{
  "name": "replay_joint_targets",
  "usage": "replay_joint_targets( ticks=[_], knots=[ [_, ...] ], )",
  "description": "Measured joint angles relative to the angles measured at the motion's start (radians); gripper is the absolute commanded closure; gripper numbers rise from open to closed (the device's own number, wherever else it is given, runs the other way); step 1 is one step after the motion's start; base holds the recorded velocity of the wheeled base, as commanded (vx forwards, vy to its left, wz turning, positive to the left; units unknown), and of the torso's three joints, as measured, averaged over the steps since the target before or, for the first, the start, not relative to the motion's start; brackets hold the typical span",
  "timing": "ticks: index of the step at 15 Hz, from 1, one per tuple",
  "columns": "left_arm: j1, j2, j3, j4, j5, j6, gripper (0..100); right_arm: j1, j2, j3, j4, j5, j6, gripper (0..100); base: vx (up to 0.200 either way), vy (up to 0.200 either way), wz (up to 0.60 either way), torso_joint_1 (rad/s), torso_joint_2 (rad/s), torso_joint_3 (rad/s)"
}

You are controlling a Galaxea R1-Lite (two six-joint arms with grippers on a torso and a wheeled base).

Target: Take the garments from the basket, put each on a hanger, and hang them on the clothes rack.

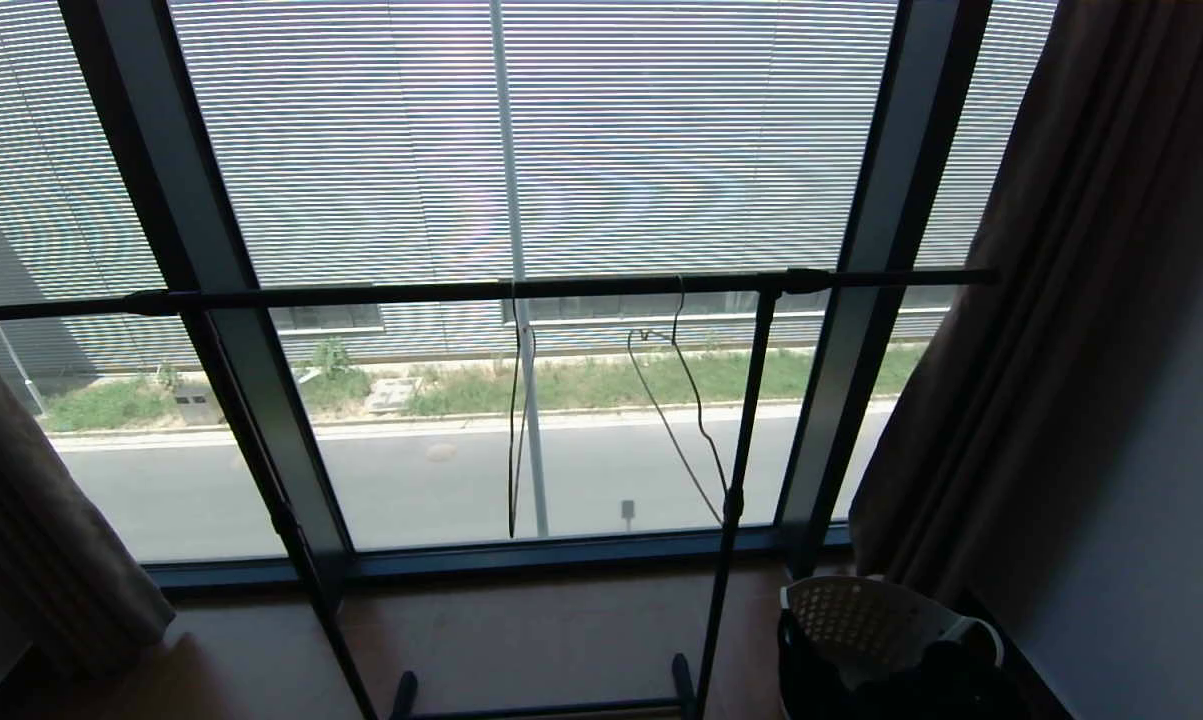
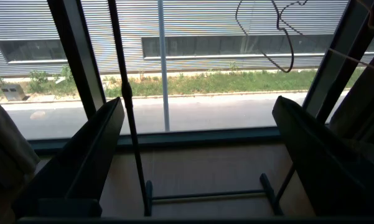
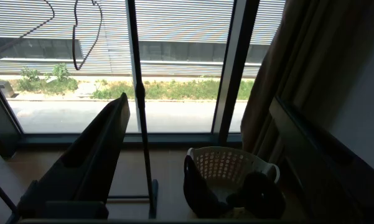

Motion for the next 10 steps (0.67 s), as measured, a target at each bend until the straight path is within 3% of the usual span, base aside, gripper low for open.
replay_joint_targets(
  ticks=[10],
  knots=[
    [0.0, 0.0, 0.0, 0.0, -0.001, -0.002, 0, 0.0, 0.0, 0.0, 0.0, 0.0, 0.002, 0, 0.0, 0.0, 0.0, 0.0, 0.0, 0.0]
  ],
)
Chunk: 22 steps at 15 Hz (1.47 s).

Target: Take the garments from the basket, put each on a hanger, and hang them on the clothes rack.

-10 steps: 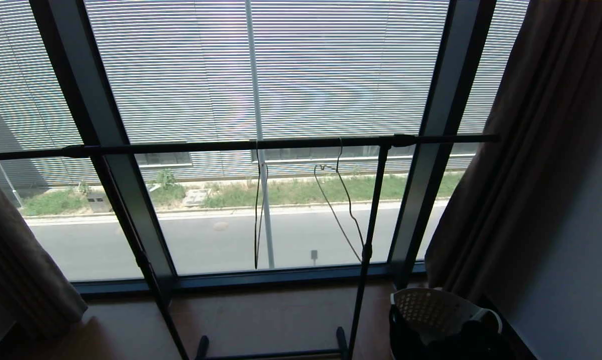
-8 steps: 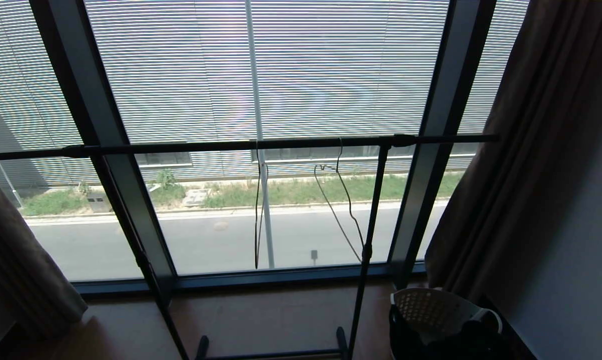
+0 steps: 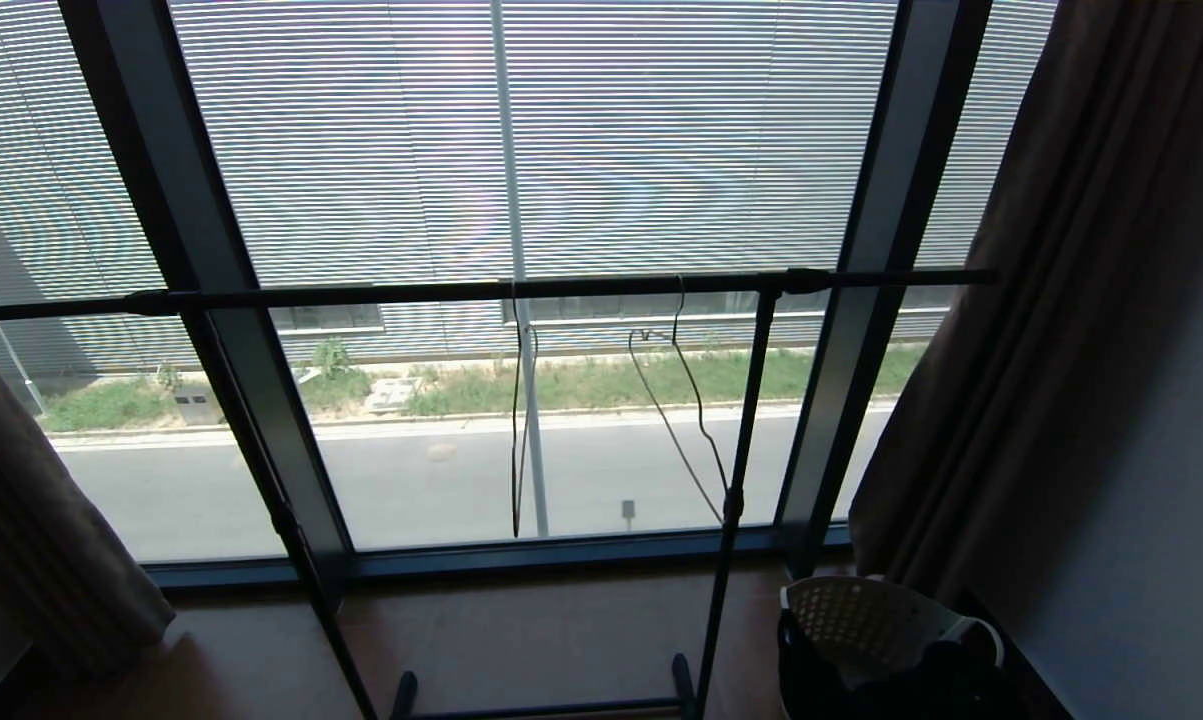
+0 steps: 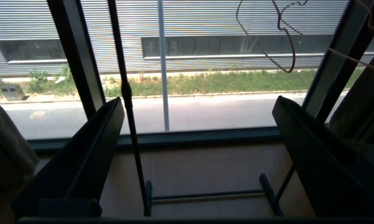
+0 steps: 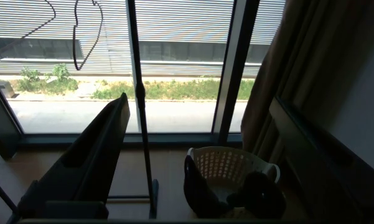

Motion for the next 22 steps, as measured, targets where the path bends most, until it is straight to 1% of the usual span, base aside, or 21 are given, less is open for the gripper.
replay_joint_targets(
  ticks=[7, 17, 22],
  knots=[
    [0.0, 0.0, 0.0, 0.0, 0.0, 0.0, 0, 0.0, 0.0, 0.0, 0.0, 0.0, 0.001, 0, 0.0, 0.0, 0.0, 0.0, 0.0, 0.0],
    [0.0, 0.0, 0.0, 0.0, -0.002, 0.001, 0, 0.0, 0.0, 0.0, 0.0, 0.0, 0.001, 0, 0.0, 0.0, 0.0, -0.146, 0.35, 0.199],
    [0.0, 0.0, 0.0, 0.0, -0.003, 0.001, 0, 0.0, 0.0, 0.0, 0.0, 0.0, 0.002, 0, 0.0, 0.0, 0.0, -0.18, 0.46, 0.279]
  ],
)
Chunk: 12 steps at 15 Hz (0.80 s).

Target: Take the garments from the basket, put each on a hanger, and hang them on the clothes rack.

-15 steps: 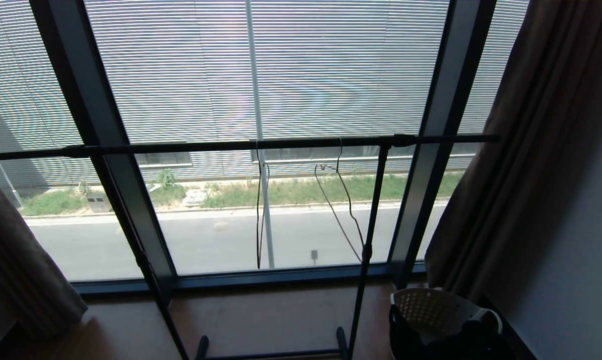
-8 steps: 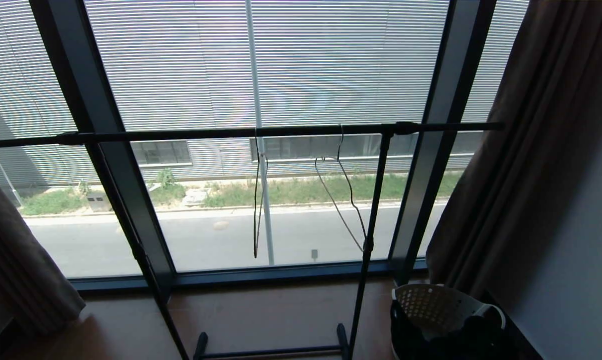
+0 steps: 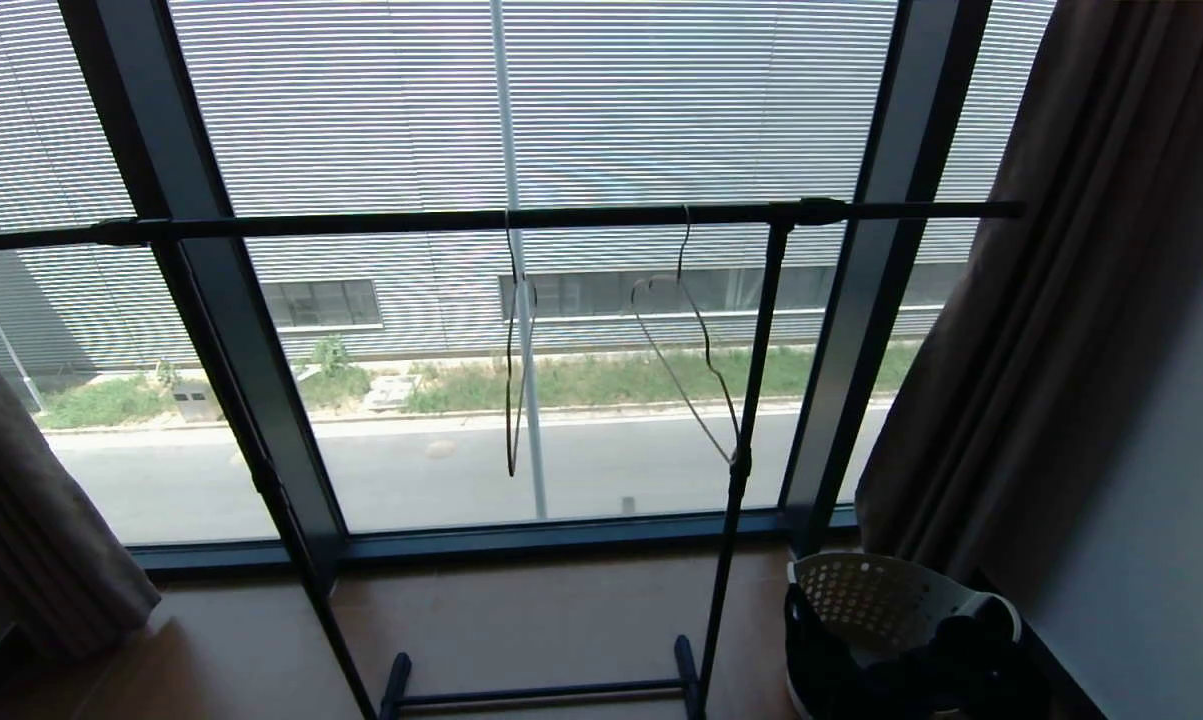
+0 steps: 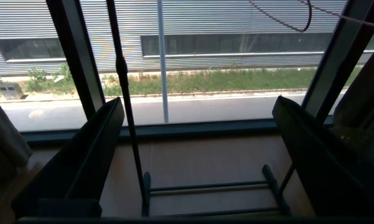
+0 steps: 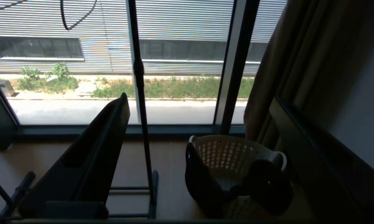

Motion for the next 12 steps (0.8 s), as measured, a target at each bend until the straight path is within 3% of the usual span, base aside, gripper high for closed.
replay_joint_targets(
  ticks=[12],
  knots=[
    [-0.002, 0.0, 0.0, 0.0, 0.0, 0.0, 0, 0.0, 0.0, 0.0, 0.0, 0.0, 0.0, 0, 0.0, 0.0, 0.0, -0.168, 0.52, 0.349]
  ],
)
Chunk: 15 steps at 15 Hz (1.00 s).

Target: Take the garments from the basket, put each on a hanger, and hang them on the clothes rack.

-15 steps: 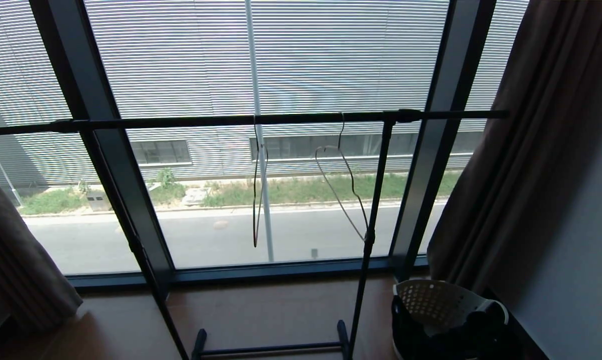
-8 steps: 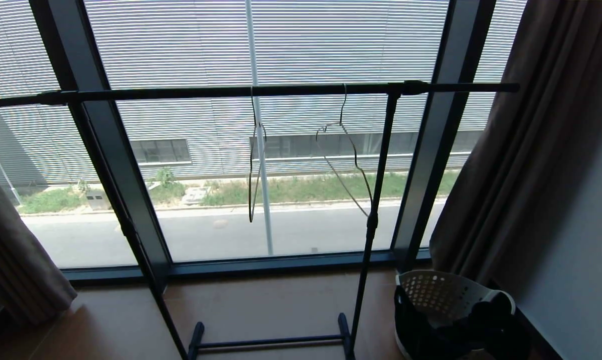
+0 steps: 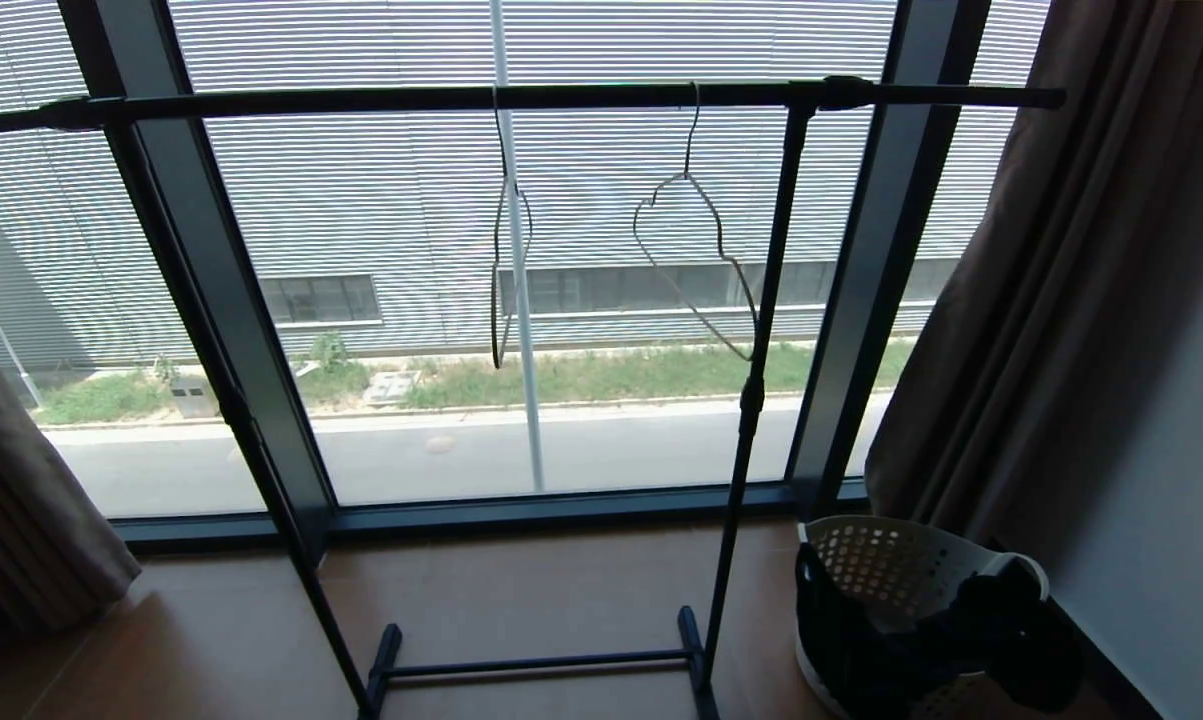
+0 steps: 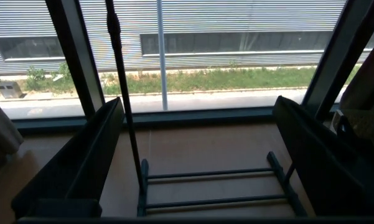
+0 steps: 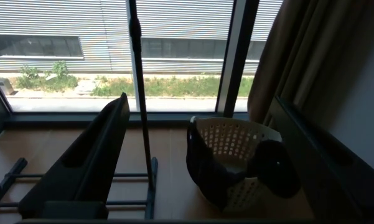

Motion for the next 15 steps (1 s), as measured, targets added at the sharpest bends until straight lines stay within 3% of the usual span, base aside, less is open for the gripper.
replay_joint_targets(
  ticks=[4, 6, 10, 12, 15],
  knots=[
    [0.0, 0.0, 0.0, 0.0, 0.0, 0.0, 0, 0.0, 0.0, 0.0, 0.0, 0.0, 0.0, 0, 0.0, 0.0, 0.0, -0.088, 0.4, 0.311],
    [0.0, 0.0, 0.0, 0.0, 0.0, 0.0, 0, 0.0, 0.0, 0.0, 0.0, 0.0, 0.0, 0, 0.0, 0.0, 0.0, -0.017, 0.11, 0.088],
    [0.0, 0.0, 0.0, 0.0, 0.0, 0.0, 0, 0.0, 0.0, 0.0, 0.0, 0.0, 0.0, 0, 0.0, 0.0, -0.6, -0.004, 0.02, 0.019],
    [0.0, 0.0, 0.0, 0.0, 0.0, 0.0, 0, 0.0, 0.0, 0.0, -0.001, 0.0, -0.001, 0, 0.0, 0.0, 0.0, 0.0, 0.0, 0.0],
    [-0.001, 0.0, 0.0, 0.0, 0.0, 0.0, 0, 0.0, 0.0, 0.0, 0.0, 0.0, -0.001, 0, 0.0, -0.2, 0.0, 0.002, 0.0, 0.005]
  ],
)
